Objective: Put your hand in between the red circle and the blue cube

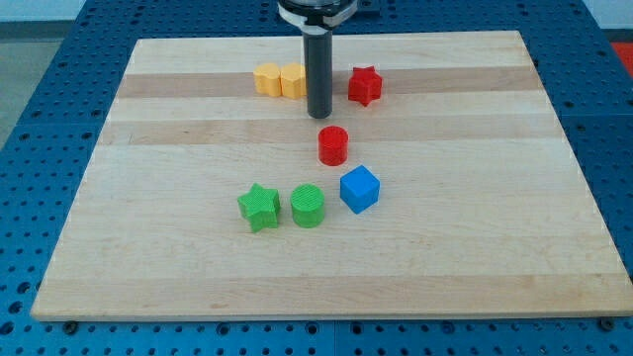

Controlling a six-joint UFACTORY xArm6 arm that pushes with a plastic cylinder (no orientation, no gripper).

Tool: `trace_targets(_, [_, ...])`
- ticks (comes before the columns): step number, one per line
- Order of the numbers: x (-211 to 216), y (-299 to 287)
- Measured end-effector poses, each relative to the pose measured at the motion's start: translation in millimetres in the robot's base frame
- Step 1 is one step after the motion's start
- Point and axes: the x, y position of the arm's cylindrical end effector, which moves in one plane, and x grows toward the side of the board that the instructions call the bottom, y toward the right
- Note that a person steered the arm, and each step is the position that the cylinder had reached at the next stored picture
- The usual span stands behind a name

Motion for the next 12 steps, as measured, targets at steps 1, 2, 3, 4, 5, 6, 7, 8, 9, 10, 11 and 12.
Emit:
trace_targets(1, [8, -6])
trace_targets(2, [25, -3])
trace_targets(3, [46, 11])
trace_targets(4, [50, 35])
trace_targets(5, [41, 65])
trace_targets(6, [41, 66])
trace_targets(7, [62, 90])
trace_targets(8, [101, 98])
trace_targets(9, [103, 85])
trace_targets(10, [96, 72])
trace_targets(11, [92, 62])
trace_targets(12, [99, 61])
